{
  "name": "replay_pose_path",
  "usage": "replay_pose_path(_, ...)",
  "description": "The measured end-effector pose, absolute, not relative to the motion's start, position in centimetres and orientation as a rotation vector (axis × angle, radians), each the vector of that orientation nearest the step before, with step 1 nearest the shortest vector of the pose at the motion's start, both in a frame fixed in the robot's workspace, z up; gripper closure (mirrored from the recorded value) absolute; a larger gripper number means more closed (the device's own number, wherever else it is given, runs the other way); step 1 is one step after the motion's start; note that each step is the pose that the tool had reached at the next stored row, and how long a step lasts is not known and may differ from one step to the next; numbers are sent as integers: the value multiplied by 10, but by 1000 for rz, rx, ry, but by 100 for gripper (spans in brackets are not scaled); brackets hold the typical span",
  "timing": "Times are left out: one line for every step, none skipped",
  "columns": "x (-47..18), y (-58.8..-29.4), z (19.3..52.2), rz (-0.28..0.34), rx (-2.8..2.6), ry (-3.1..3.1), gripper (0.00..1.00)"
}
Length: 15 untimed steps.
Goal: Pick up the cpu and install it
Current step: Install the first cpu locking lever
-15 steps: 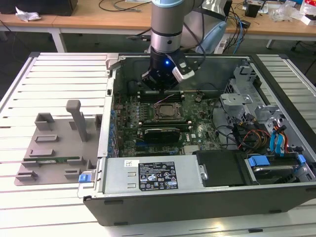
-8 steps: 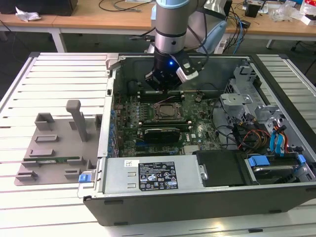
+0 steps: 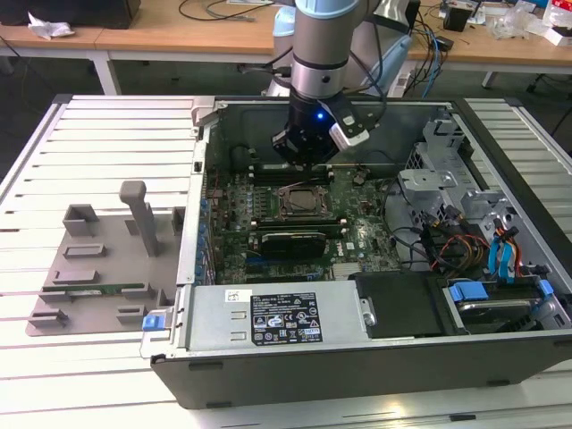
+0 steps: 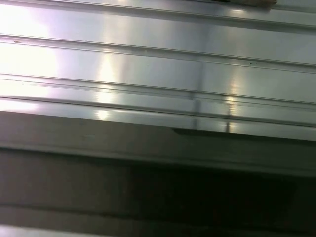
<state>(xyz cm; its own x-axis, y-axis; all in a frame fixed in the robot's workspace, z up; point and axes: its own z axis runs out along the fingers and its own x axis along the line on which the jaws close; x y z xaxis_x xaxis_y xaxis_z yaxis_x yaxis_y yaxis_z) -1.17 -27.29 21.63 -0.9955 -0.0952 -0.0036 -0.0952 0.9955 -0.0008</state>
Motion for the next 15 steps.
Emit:
replay_pose_path(-11, -273, 216, -1, -150, 3135, 89)
replay_pose_path(-10, -273, 215, -1, -149, 3135, 89)
replay_pose_path(-9, -273, 214, -1, -149, 3135, 89)
replay_pose_path(-8, -273, 213, -1, -149, 3135, 89)
replay_pose_path(-8, -273, 211, -1, -149, 3135, 89)
replay_pose_path(-7, -273, 210, -1, -149, 3135, 89)
replay_pose_path(-7, -273, 207, -1, -149, 3135, 89)
replay_pose_path(-7, -273, 206, -1, -149, 3135, 89)
replay_pose_path(-6, -273, 205, -1, -149, 3135, 89)
replay_pose_path(-6, -273, 204, -2, -149, 3135, 89)
replay_pose_path(-6, -273, 204, -2, -149, 3135, 89)
replay_pose_path(-5, -274, 204, -1, -149, 3135, 89)
replay_pose_path(-5, -274, 204, -2, -149, 3135, 89)
replay_pose_path(-4, -275, 203, -2, -149, 3135, 89)
replay_pose_path(-4, -275, 203, -2, -149, 3135, 89)
